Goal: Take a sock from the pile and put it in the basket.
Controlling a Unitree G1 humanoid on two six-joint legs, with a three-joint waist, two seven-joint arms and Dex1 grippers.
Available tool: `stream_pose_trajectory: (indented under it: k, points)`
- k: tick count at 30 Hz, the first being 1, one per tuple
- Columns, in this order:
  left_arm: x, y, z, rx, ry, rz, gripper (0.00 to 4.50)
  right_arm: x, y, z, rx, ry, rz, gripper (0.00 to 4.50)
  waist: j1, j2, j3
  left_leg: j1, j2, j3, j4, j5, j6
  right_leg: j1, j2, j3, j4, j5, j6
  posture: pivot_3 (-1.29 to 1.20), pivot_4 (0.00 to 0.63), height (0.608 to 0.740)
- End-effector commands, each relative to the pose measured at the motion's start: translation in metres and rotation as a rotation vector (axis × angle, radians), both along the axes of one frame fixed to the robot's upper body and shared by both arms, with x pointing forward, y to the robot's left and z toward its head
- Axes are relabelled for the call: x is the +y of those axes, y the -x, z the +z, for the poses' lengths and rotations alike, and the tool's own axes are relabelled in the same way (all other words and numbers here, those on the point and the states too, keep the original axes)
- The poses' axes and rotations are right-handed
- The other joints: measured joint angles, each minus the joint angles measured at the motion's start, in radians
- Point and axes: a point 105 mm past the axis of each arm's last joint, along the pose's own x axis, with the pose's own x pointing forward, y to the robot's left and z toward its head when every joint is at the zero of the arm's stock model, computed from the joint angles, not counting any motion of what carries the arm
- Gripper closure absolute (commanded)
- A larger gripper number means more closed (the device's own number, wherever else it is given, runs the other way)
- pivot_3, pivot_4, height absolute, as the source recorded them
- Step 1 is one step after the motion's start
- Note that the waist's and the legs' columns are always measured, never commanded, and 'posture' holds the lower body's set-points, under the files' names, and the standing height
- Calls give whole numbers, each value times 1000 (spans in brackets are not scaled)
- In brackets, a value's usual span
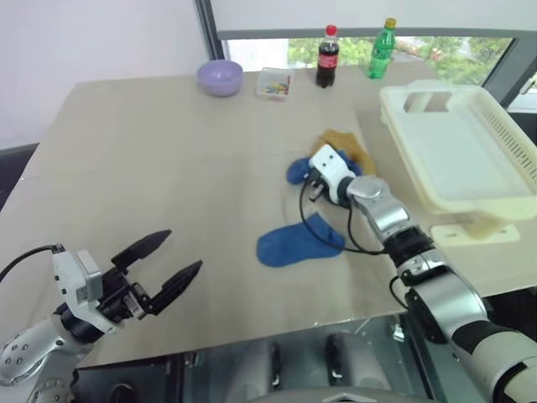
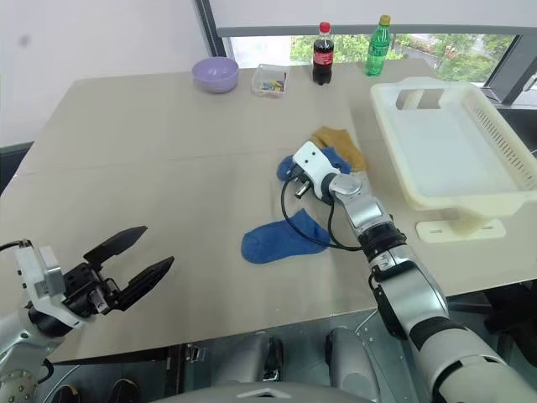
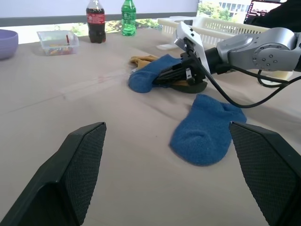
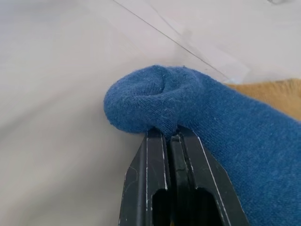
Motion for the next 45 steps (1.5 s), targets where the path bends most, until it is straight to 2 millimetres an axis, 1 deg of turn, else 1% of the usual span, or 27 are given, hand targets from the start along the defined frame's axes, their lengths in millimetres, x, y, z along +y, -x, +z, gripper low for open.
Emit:
stream_pose_trajectory:
  k: [1,4,5,6,9,11,14,15,16,17,20,24,26,28,29,31,34,37,44,45]
  points:
    - [-2,0,7,-35,-22,-15,0,33,24,19,38,-47,147,4459,0,0,0,0,0,0,0,0,0,0,0,0,0,0,0,0,150,740]
    - [-2,-1,7,-34,-24,-20,0,54,50,18,119,-56,229,4459,0,0,0,0,0,-1,0,0,0,-1,-1,0,0,0,0,0,150,740]
    - [-2,-1,7,-34,-25,-22,0,57,55,17,131,-54,241,4459,1,1,0,0,0,-1,0,0,0,-1,-1,-1,0,0,0,0,150,740]
    - [-3,-2,7,-34,-25,-24,0,65,61,15,148,-57,251,4459,1,1,0,0,0,-1,-1,0,0,-1,-1,-1,0,0,0,0,150,740]
    - [-4,-3,7,-33,-25,-28,0,85,72,9,154,-59,249,4459,1,1,0,0,0,-1,-1,0,0,-1,-2,-1,0,0,0,0,150,740]
    - [-4,-3,7,-32,-25,-31,0,94,75,11,154,-76,255,4459,1,1,1,0,-1,-1,-1,0,-1,-2,-2,-1,0,0,0,0,150,740]
    - [-4,-5,7,-31,-22,-33,0,100,76,19,132,-112,261,3736,2,1,1,0,-1,-2,-1,-1,-3,-2,-2,-1,0,0,0,0,150,740]
    - [-5,-5,7,-29,-21,-34,0,100,77,21,130,-117,269,3340,2,1,1,0,-1,-2,-1,-1,-3,-2,-2,-1,0,0,-1,0,150,740]
    - [-5,-5,6,-28,-20,-35,0,98,79,25,135,-127,281,2793,2,1,1,-1,-1,-2,-1,-1,-3,-2,-2,-2,0,0,-1,0,150,740]
    - [-6,-5,6,-26,-19,-35,0,95,81,28,146,-132,294,2437,2,1,1,-1,-1,-2,-1,-1,-3,-2,-3,-2,0,0,-1,0,150,740]
    - [-6,-6,5,-19,-17,-33,0,79,89,34,146,-111,344,2437,2,1,1,-1,-1,-2,-1,-1,-2,-2,-3,-2,0,0,0,0,150,740]
    - [-6,-12,4,-14,-11,-21,0,42,88,41,155,-91,305,2437,5,1,1,-2,-1,-3,-1,0,-1,-2,-3,-3,-1,0,0,0,150,740]
    - [-6,-15,4,-14,-9,-22,0,25,84,39,173,-76,260,2437,5,1,1,-2,-1,-3,-1,-1,0,-2,-3,-3,-1,0,0,0,150,740]
    - [-8,-18,3,-14,-9,-31,0,9,79,31,238,-101,191,2437,5,1,1,-2,-1,-3,-1,-2,1,-1,-3,-3,-1,0,0,0,150,740]
    - [-8,-18,3,-13,-8,-33,0,6,77,30,259,-112,169,2437,4,1,1,-2,-1,-3,-1,-2,2,-1,-3,-3,-1,0,-1,0,150,740]
    - [-8,-21,2,-12,-8,-39,0,-2,67,21,318,-143,78,2437,0,1,1,-2,-1,-2,-1,-2,1,-2,-2,-2,0,0,0,0,150,740]
    - [-9,-25,2,-14,-11,-52,0,-8,56,5,374,-143,-5,2437,1,1,1,-1,-1,-2,-1,-1,1,-2,-2,-1,0,0,-1,0,150,740]
    - [-9,-26,3,-16,-14,-56,0,-7,55,-3,406,-138,-14,2437,2,2,1,-2,-1,-2,-1,-1,0,-2,-2,-1,0,0,-1,0,150,740]
    - [-7,-24,2,-8,-28,-56,0,-2,60,-7,425,-141,9,2437,2,1,1,-2,-1,-2,-1,-1,0,-2,-2,-2,-1,0,0,0,150,740]
    - [-7,-24,2,-7,-25,-55,0,-1,60,-7,422,-144,12,2670,2,1,1,-2,-1,-2,-1,-1,0,-2,-2,-2,-1,0,0,0,150,740]
